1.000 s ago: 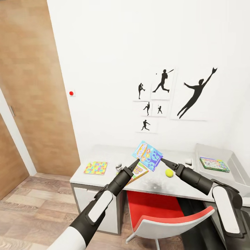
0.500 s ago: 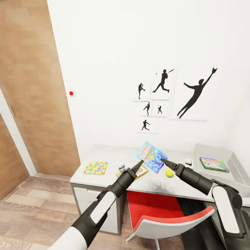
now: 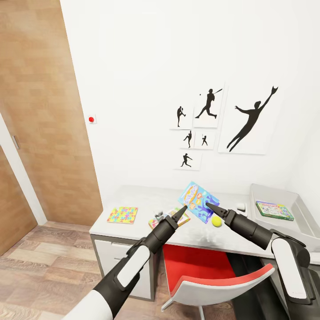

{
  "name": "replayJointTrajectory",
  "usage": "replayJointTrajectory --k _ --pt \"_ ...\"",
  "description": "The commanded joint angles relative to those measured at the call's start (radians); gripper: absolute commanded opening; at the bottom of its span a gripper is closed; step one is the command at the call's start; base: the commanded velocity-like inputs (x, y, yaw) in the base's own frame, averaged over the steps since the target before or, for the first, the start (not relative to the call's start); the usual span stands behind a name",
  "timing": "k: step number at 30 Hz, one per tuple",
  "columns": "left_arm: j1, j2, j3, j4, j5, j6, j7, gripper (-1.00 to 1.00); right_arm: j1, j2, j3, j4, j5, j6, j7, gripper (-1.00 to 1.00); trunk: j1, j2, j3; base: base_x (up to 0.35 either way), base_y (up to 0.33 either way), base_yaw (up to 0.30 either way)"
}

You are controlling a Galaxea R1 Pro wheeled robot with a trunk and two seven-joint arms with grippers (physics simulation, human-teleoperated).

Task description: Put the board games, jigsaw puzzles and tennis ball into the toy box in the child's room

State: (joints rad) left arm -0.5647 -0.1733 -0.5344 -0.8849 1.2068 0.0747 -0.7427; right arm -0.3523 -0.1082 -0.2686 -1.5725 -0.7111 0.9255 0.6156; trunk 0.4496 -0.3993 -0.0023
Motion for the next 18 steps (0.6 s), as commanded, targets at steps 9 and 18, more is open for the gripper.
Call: replayJointTrajectory --k 9,18 --pt "-0.001 0.001 -0.023 -0.024 0.054 0.010 -0.005 -1.00 -0.001 0.000 -0.001 0.000 0.002 0.006 0.004 1.00 0.000 -0.001 0.000 0.000 0.000 0.000" --pt "-0.001 0.000 -0.031 -0.027 0.068 0.012 -0.006 -1.00 -0.001 0.001 -0.001 0.000 0.001 0.006 0.004 1.00 0.000 -0.001 0.000 0.000 0.000 0.000"
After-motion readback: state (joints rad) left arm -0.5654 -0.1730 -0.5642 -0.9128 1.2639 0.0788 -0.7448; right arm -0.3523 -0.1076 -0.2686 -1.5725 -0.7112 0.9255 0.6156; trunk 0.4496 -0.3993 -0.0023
